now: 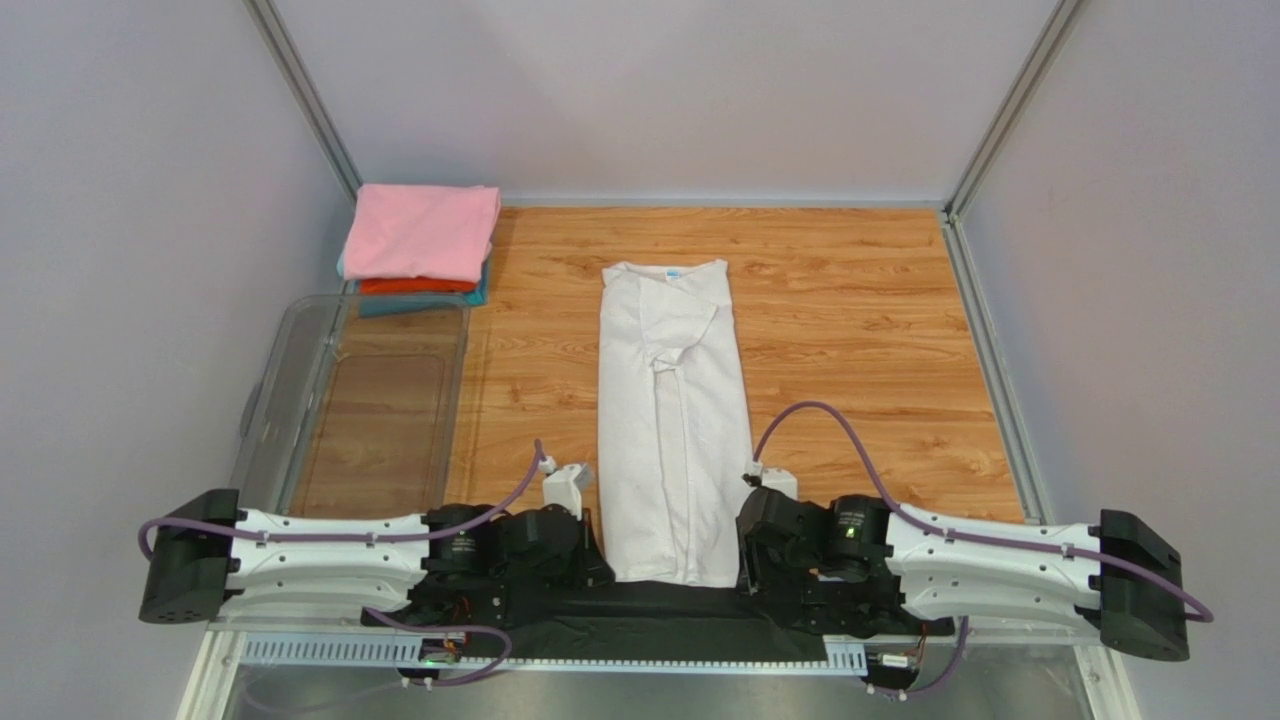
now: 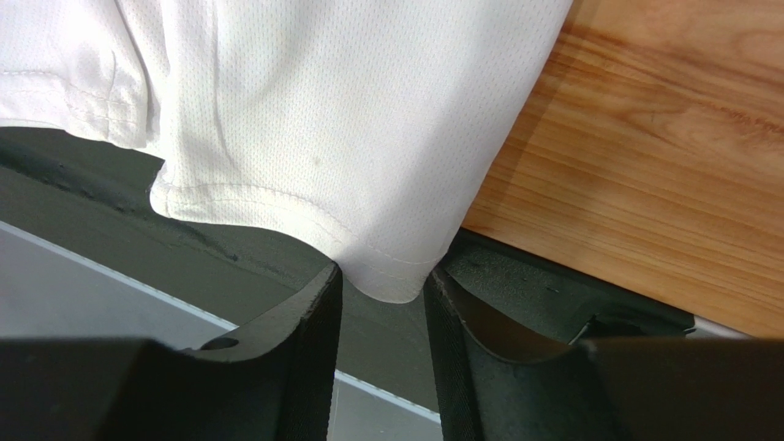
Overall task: Fold and stack the t-shirts
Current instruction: Fold the tshirt
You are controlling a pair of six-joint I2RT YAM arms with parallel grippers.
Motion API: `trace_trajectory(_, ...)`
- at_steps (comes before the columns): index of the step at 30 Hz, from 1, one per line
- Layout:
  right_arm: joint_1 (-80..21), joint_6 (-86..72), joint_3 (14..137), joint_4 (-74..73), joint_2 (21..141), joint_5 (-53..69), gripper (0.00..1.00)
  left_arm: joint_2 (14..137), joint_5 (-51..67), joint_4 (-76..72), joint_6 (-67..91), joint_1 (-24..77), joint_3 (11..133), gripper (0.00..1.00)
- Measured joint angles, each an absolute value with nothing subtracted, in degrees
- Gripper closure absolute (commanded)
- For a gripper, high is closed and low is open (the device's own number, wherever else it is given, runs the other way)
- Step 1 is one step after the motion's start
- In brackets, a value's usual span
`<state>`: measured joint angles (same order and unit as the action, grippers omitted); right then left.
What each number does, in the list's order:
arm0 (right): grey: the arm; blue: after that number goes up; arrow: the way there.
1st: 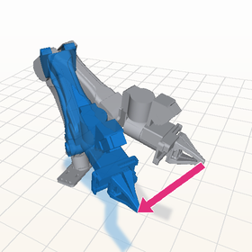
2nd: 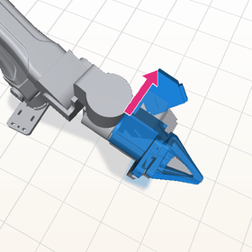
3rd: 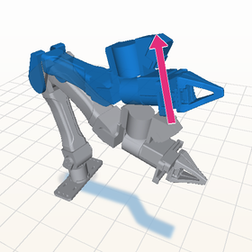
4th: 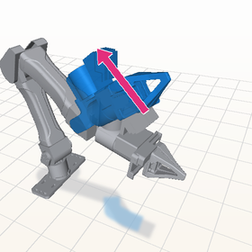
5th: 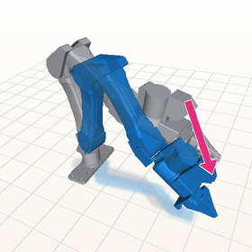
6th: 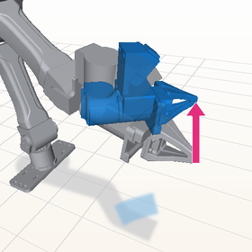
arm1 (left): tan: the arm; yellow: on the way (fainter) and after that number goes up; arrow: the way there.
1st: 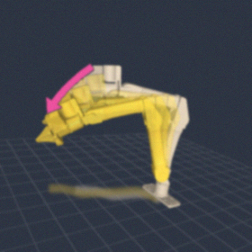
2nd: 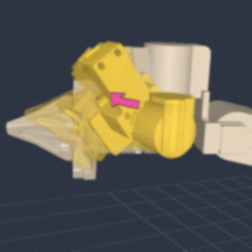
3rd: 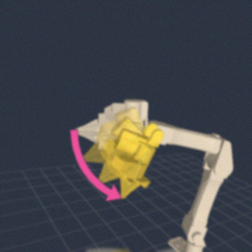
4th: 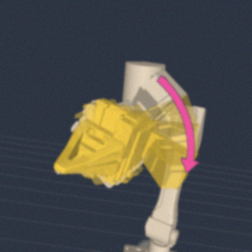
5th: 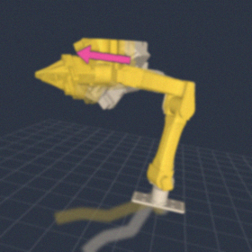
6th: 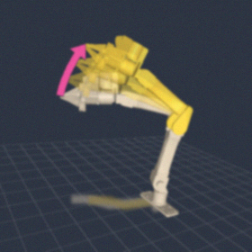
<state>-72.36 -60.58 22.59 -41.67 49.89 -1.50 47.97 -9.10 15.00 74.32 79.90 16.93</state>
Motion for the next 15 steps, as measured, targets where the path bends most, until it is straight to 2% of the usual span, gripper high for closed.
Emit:
trace_trajectory(10, -72.4, -60.6, 22.5, -42.4, 49.9, -5.2, 0.99, 45.2, -9.6, 15.6, 74.5, 79.9, 16.8, 1.00)
trace_trajectory(15, -72.4, -59.5, 23.9, -43.9, 49.9, -7.1, 1.00, 44.1, -10.9, 15.6, 74.5, 79.9, 16.9, 1.00)
